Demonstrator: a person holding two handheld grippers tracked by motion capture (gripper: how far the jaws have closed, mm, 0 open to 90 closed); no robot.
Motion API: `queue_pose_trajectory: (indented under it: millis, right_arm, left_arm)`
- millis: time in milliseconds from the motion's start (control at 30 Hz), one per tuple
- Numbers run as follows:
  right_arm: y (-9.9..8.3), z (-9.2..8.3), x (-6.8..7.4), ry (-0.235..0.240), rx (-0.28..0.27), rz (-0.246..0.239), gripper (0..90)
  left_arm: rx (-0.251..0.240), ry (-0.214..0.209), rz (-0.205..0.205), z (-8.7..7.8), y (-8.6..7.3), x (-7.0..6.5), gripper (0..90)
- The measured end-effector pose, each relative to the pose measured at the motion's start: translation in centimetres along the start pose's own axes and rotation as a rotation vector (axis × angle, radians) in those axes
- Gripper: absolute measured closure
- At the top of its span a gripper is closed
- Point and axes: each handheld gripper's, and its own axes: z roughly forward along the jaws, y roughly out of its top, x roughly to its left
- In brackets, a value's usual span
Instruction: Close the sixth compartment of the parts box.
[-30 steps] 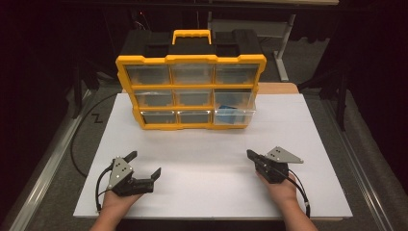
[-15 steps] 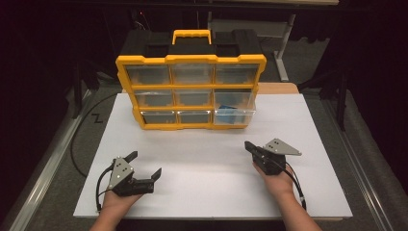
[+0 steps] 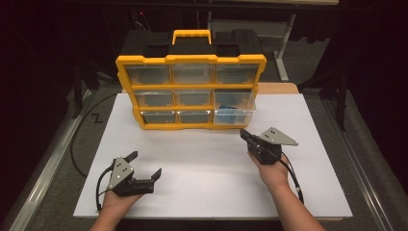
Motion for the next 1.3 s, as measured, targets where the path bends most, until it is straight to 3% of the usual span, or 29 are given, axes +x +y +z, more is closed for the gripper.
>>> queue_pose_trajectory:
  millis: [367, 1300]
  right_arm:
    - [2.7, 1.1, 0.8, -0.007, -0.039, -0.015, 90.0]
    - [5.2, 1.4, 1.2, -0.007, -0.088, -0.027, 90.0]
  left_arm:
    - [-0.007, -0.002, 0.000, -0.1, 0.0, 0.0, 0.3]
    - [-0.005, -0.003, 0.002, -0.1, 0.0, 0.0, 0.3]
